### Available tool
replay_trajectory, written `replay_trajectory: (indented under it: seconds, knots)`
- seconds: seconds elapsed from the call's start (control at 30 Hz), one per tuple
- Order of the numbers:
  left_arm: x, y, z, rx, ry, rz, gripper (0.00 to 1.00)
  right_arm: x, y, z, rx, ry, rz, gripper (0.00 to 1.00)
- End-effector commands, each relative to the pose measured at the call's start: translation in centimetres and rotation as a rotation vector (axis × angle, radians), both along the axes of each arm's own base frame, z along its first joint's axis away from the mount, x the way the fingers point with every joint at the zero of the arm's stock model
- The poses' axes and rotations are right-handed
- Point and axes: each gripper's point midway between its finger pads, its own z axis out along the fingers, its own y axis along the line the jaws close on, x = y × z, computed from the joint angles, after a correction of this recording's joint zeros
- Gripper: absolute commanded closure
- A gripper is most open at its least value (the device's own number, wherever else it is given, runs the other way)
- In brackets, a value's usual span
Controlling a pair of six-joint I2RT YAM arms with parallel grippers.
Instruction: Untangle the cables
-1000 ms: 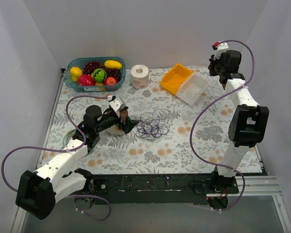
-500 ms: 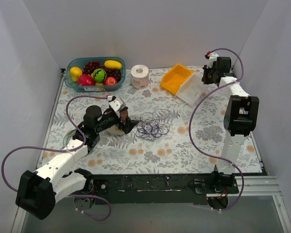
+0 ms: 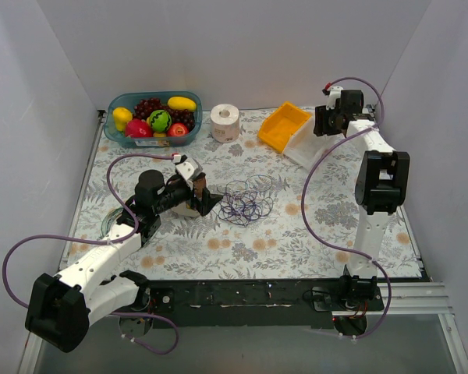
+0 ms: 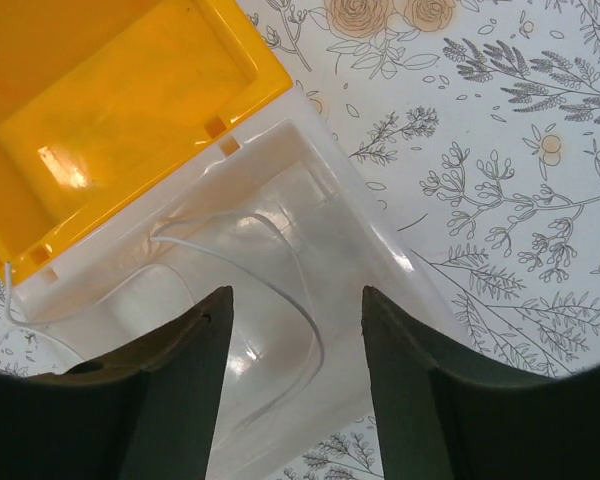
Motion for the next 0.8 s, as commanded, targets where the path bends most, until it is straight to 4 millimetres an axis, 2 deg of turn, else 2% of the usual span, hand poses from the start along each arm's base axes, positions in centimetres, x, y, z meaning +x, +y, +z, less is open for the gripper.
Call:
replay_trajectory:
  seconds: [0.0, 0.03, 0.1, 0.13, 0.2, 0.23, 0.27, 0.3, 0.33, 0.37, 0.4, 0.47, 0.5, 0.53, 0.57, 0.6, 0.63, 0.7, 0.73, 0.77]
  knots:
    - [0.0, 0.3, 0.6, 0.000, -0.026, 0.010, 0.02, 0.6, -0.1, 7.5, -0.004, -0.157, 0.000, 0.31]
    - [0.0, 0.3, 0.6, -0.001, -0.025, 0.012, 0.02, 0.3, 0.2, 9.4, 0.006, -0.196, 0.014, 0.15]
    - [-0.1, 0.3, 0.5, -0.006, -0.014, 0.012, 0.02, 0.0, 0.4, 11.9, 0.012, -0.255, 0.021, 0.10]
    - [-0.2, 0.3, 0.4, -0.009, -0.005, 0.012, 0.02, -0.7, 1.7, 14.1, 0.010, -0.297, 0.043, 0.08]
    - [-0.4, 0.1, 0.3, -0.025, 0.021, 0.005, 0.02, -1.6, 2.6, 16.0, 0.002, -0.335, 0.053, 0.07]
    - [-0.6, 0.1, -0.1, -0.026, 0.034, 0.002, 0.02, -2.7, 3.7, 18.2, -0.001, -0.376, 0.063, 0.06]
    - [-0.8, 0.0, -0.1, -0.033, 0.036, -0.003, 0.02, -3.7, 4.4, 17.4, -0.005, -0.357, 0.071, 0.06]
    - [-0.9, -0.1, -0.2, -0.042, 0.043, -0.009, 0.02, -4.8, 6.2, 17.6, -0.003, -0.358, 0.106, 0.06]
    - [-1.1, -0.1, -0.5, -0.042, 0.052, -0.013, 0.02, -6.3, 7.1, 18.8, -0.002, -0.376, 0.124, 0.05]
    - [-1.0, -0.1, -0.5, -0.046, 0.048, -0.015, 0.02, -7.7, 8.0, 16.6, -0.005, -0.323, 0.150, 0.05]
    - [-1.2, -0.3, -0.7, -0.046, 0.054, -0.028, 0.02, -9.2, 10.2, 16.0, 0.006, -0.302, 0.205, 0.05]
    - [-1.3, -0.5, -0.7, -0.052, 0.048, -0.042, 0.02, -12.5, 12.8, 14.7, 0.045, -0.250, 0.316, 0.04]
    - [-1.3, -0.7, -1.1, -0.050, 0.061, -0.050, 0.03, -14.6, 14.2, 12.1, 0.063, -0.180, 0.366, 0.05]
    - [-1.4, -0.9, -1.1, -0.057, 0.070, -0.064, 0.03, -16.2, 15.3, 11.9, 0.112, -0.154, 0.401, 0.10]
    - [-1.4, -1.1, -1.1, -0.062, 0.072, -0.069, 0.04, -17.3, 15.9, 11.0, 0.141, -0.114, 0.413, 0.12]
    - [-1.3, -1.3, -1.5, -0.060, 0.083, -0.075, 0.05, -19.1, 16.6, 8.7, 0.170, -0.040, 0.427, 0.13]
    - [-1.4, -1.4, -1.7, -0.059, 0.089, -0.080, 0.05, -20.3, 17.4, 8.2, 0.224, -0.002, 0.458, 0.17]
    - [-1.4, -1.8, -1.7, -0.057, 0.075, -0.094, 0.05, -21.7, 18.1, 6.7, 0.326, 0.093, 0.413, 0.20]
    - [-1.5, -2.1, -2.0, -0.051, 0.074, -0.104, 0.05, -22.7, 18.2, 5.0, 0.351, 0.153, 0.397, 0.23]
    - [-1.5, -2.3, -2.0, -0.049, 0.062, -0.110, 0.05, -22.9, 18.1, 4.1, 0.367, 0.188, 0.357, 0.23]
